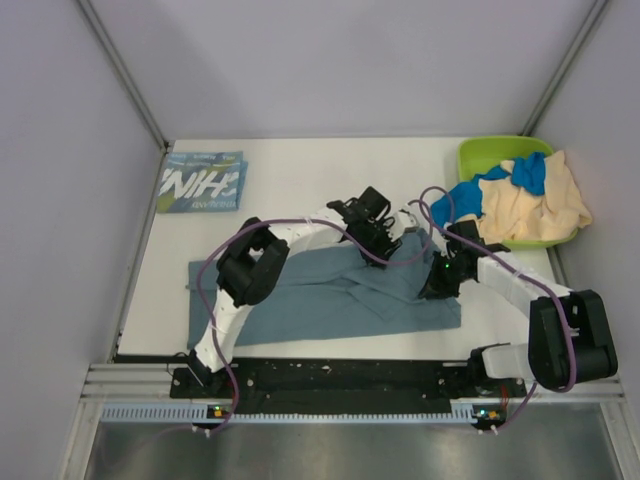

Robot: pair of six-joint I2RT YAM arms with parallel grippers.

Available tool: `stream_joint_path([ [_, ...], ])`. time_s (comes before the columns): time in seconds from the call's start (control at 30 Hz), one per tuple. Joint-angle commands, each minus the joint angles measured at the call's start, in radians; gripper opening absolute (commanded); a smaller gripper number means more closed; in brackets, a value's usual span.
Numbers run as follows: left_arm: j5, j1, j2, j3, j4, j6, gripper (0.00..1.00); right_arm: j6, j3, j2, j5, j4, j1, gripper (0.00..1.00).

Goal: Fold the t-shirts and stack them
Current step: Fold the other side of the tshirt into a rectangle

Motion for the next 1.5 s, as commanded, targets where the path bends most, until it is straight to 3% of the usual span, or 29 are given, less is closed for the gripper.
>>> stream_joint_path([
  [0.0, -0.052, -0.002, 0.041, 0.067, -0.019, 0.019, 0.36, -0.035, -0.001, -0.037, 0.003, 0.029, -0.007, 0.0],
  [0.07, -0.018, -0.002, 0.042, 0.056, -0.031, 0.016, 0.31, -0.035, -0.003, -0.039, 0.001, 0.03, -0.008, 0.0],
  [0.23, 0.06, -0.002, 0.016, 0.034, -0.075, 0.042, 0.0, -0.038, 0.0, -0.04, 0.004, 0.029, -0.013, 0.0],
  [0.8, 0.166, 0.019, -0.169, -0.012, -0.146, 0.018, 0.0, -0.05, 0.022, -0.134, -0.043, -0.011, -0.018, 0.0],
  [1.0, 0.186, 0.024, -0.238, -0.082, -0.149, 0.024, 0.0, -0.09, 0.057, -0.166, -0.215, -0.068, -0.016, 0.0],
  [1.1, 0.163, 0.024, -0.26, -0.111, -0.103, 0.036, 0.0, -0.116, 0.055, -0.203, -0.227, -0.114, -0.018, 0.0],
  [1.13, 0.143, 0.024, -0.245, -0.108, -0.08, 0.028, 0.02, -0.118, 0.048, -0.206, -0.224, -0.112, -0.018, 0.0],
  [1.17, 0.117, 0.022, -0.222, -0.092, -0.065, 0.005, 0.17, -0.118, 0.042, -0.202, -0.221, -0.112, -0.016, 0.0],
  [1.23, 0.089, 0.024, -0.137, -0.017, -0.085, -0.037, 0.3, -0.101, 0.038, -0.163, -0.221, -0.112, -0.018, 0.0],
  [1.33, 0.086, 0.021, -0.036, 0.076, -0.129, -0.1, 0.35, -0.075, 0.016, -0.125, -0.189, -0.111, -0.016, 0.0],
  [1.47, 0.045, 0.018, -0.007, 0.071, -0.077, -0.105, 0.48, -0.064, 0.011, -0.111, -0.144, -0.102, -0.018, 0.0],
])
